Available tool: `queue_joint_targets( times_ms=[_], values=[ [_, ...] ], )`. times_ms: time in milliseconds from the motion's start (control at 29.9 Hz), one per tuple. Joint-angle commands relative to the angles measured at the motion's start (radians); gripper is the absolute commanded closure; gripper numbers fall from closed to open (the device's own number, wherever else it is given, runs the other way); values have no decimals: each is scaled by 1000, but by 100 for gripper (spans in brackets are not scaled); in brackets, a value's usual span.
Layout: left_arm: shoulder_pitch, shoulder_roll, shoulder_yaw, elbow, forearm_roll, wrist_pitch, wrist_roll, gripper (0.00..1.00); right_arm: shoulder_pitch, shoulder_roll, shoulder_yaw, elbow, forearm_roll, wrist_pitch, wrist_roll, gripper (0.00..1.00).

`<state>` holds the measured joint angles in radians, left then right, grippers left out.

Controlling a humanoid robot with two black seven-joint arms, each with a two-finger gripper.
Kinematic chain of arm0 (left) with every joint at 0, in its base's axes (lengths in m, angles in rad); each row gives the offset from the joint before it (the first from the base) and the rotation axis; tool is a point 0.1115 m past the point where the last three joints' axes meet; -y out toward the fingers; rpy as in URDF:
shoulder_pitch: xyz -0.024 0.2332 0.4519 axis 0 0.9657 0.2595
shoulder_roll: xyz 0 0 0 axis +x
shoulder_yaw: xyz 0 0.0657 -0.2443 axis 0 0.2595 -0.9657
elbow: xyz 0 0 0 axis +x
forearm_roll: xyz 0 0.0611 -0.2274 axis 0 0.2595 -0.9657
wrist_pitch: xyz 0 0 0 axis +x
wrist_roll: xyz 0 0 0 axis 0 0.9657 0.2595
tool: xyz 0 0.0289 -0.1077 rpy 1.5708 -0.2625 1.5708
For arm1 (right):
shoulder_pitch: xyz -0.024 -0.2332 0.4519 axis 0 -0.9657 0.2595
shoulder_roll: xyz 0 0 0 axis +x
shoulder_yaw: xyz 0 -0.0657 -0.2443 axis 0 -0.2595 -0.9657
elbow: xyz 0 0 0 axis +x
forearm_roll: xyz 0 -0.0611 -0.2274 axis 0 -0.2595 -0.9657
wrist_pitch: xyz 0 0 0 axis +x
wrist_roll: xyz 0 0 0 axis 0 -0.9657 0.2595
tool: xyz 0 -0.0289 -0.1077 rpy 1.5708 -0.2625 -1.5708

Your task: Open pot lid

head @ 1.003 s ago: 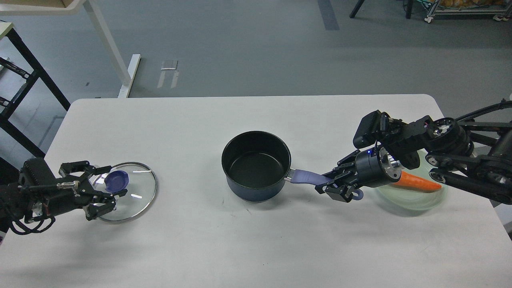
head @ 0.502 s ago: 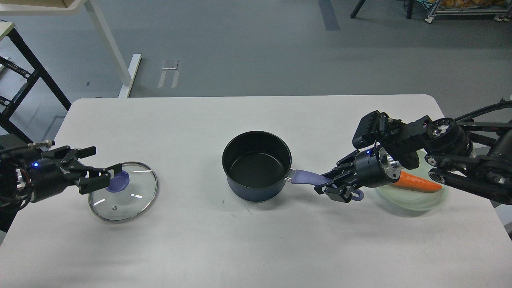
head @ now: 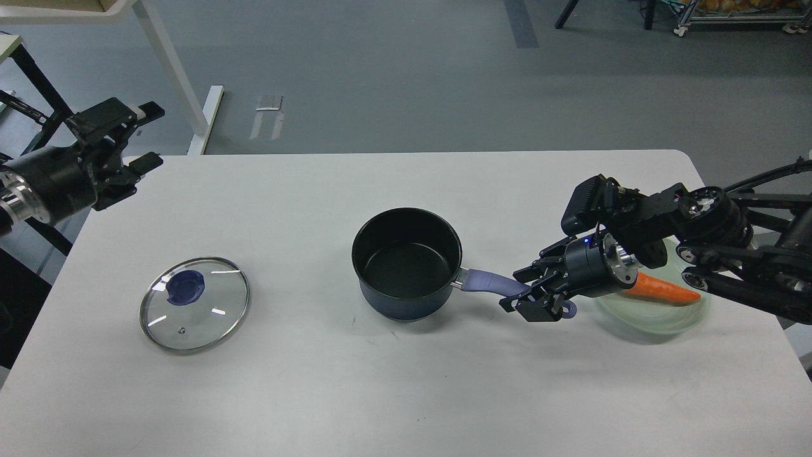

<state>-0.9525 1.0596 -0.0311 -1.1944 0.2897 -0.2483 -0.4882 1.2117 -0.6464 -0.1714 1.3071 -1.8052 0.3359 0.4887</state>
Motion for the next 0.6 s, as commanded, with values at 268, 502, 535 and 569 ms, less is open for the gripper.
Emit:
queue_joint_targets(
  times_ms=[268, 502, 535, 569],
  values=[
    [0, -113, -79, 165, -317, -89, 26, 1, 38, -143, 141, 15, 245, 0, 0, 1],
    [0, -150, -81, 191, -345, -106, 66, 1, 5, -216, 240, -35, 749, -67, 0, 1],
    [1, -158, -85, 194, -353, -106, 68, 1, -15, -211, 242, -52, 865, -99, 0, 1],
    [1, -162, -92, 199, -359, -108, 68, 1, -29, -210, 242, -63, 958, -130, 0, 1]
  ],
)
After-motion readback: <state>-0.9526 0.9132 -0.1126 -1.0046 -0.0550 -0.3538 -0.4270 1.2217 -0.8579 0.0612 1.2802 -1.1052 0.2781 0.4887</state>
